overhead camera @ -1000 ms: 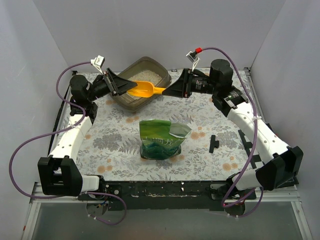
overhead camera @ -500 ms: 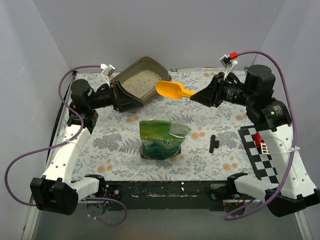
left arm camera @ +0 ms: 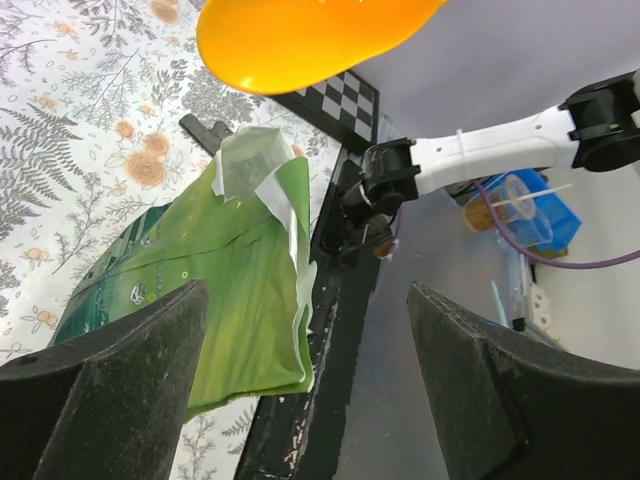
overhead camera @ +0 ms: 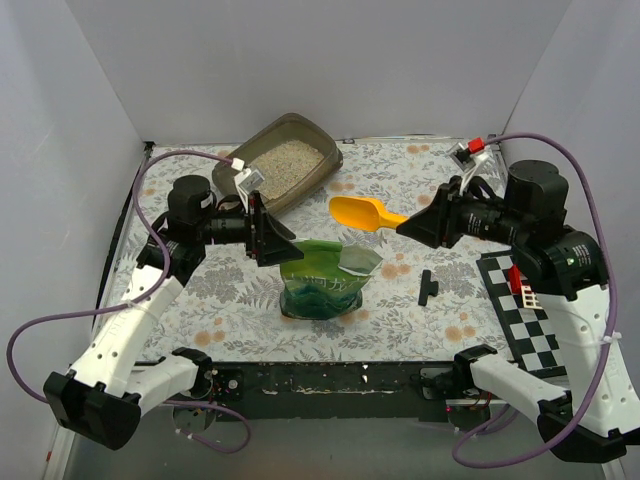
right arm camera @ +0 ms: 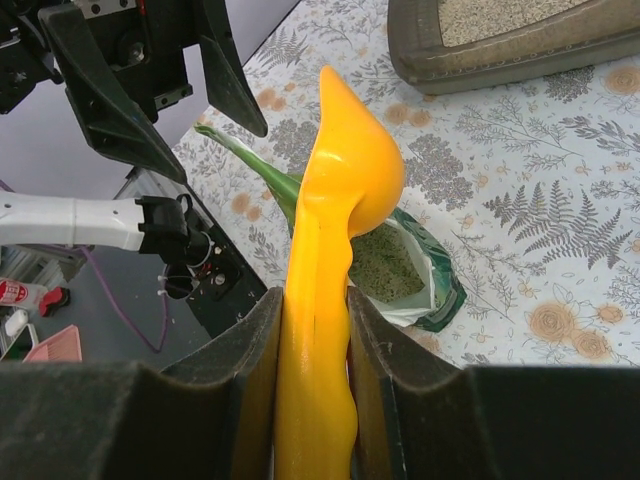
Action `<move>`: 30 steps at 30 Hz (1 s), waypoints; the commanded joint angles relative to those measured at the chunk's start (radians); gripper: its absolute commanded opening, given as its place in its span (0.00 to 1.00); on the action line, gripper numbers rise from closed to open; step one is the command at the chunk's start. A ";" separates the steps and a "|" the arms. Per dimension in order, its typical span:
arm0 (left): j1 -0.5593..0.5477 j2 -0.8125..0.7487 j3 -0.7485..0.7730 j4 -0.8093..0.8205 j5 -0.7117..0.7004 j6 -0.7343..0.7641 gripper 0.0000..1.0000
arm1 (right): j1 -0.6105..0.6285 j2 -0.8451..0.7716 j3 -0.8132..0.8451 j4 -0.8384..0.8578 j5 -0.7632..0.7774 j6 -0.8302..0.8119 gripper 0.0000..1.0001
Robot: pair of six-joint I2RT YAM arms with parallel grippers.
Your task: Fill the litter box with clean litter
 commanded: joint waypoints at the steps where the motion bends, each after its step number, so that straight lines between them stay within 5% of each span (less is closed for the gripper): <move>1: -0.039 -0.044 -0.039 -0.061 -0.108 0.129 0.81 | -0.001 -0.038 -0.011 -0.001 0.019 -0.008 0.01; 11: -0.154 -0.069 -0.150 0.017 -0.346 0.215 0.75 | -0.001 -0.058 0.007 -0.112 0.059 -0.026 0.01; 24: -0.215 -0.178 -0.346 0.206 -0.405 0.259 0.02 | -0.001 0.033 0.122 -0.386 0.128 -0.107 0.01; 30: -0.237 -0.202 -0.363 0.220 -0.500 0.272 0.00 | -0.001 0.047 0.110 -0.416 0.107 -0.114 0.01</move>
